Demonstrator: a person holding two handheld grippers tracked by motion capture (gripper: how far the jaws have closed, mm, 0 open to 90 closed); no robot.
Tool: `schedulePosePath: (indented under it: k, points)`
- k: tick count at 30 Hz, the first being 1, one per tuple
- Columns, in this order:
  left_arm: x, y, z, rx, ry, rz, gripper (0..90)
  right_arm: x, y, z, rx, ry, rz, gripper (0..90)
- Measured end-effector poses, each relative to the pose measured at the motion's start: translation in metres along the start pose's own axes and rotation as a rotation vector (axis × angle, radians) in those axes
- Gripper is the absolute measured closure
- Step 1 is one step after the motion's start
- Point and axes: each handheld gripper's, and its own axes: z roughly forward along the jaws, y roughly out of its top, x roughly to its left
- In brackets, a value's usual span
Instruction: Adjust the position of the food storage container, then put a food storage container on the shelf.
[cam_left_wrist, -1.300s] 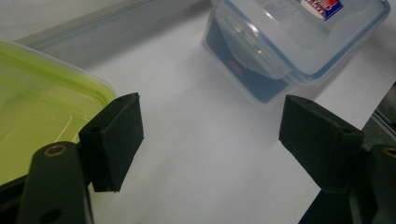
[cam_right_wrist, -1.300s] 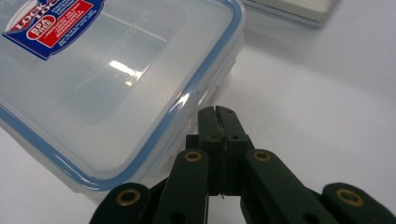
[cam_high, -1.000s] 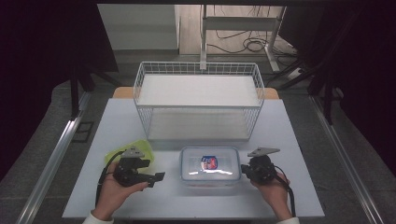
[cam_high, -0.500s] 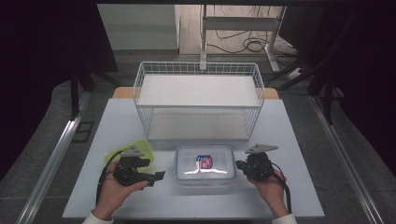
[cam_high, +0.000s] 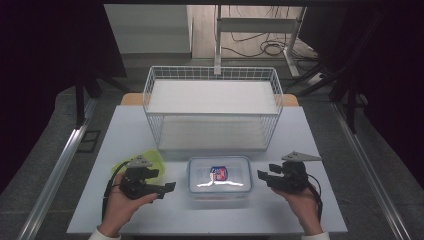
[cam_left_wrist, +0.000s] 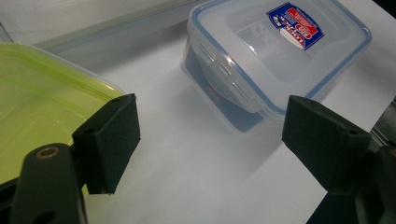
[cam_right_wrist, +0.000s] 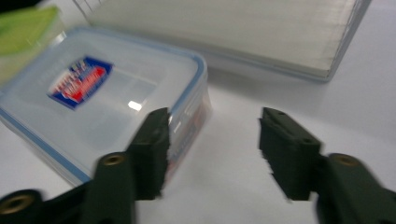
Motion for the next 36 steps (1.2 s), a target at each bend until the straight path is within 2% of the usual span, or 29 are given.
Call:
schedulePosePath:
  k: [2, 6, 10, 12, 16, 18, 23, 34, 36]
  points:
    - [0.0, 0.0, 0.002, -0.001, -0.008, -0.005, 18.4, -0.002, 0.001, -0.003, -0.012, 0.002, 0.011, 32.9]
    - [0.0, 0.001, 0.004, -0.009, -0.008, -0.014, 16.9, -0.004, 0.003, -0.006, -0.027, 0.06, 0.043, 28.4]
    - [0.0, 0.003, 0.008, -0.017, -0.003, -0.031, 13.2, -0.005, 0.001, -0.004, -0.029, 0.102, 0.062, 22.3]
    - [-0.001, 0.006, 0.011, -0.026, -0.003, -0.044, 11.9, -0.004, -0.001, -0.002, -0.02, 0.107, 0.061, 18.1]
    - [-0.004, 0.014, 0.021, -0.031, -0.066, -0.08, 11.3, 0.002, -0.006, -0.002, -0.013, 0.138, 0.053, 16.1]
    - [-0.007, 0.02, 0.028, -0.027, -0.086, -0.097, 11.3, 0.004, -0.006, -0.003, -0.01, 0.139, 0.035, 15.7]
    - [-0.011, 0.027, 0.043, -0.007, -0.131, -0.131, 9.4, 0.005, -0.007, -0.004, -0.015, 0.153, 0.046, 15.3]
    - [-0.013, 0.025, 0.064, 0.042, -0.186, -0.209, 7.0, 0.006, -0.004, -0.003, -0.023, 0.147, 0.051, 15.7]
    - [-0.013, 0.024, 0.07, 0.054, -0.192, -0.204, 7.1, 0.006, -0.004, -0.002, -0.022, 0.147, 0.051, 15.7]
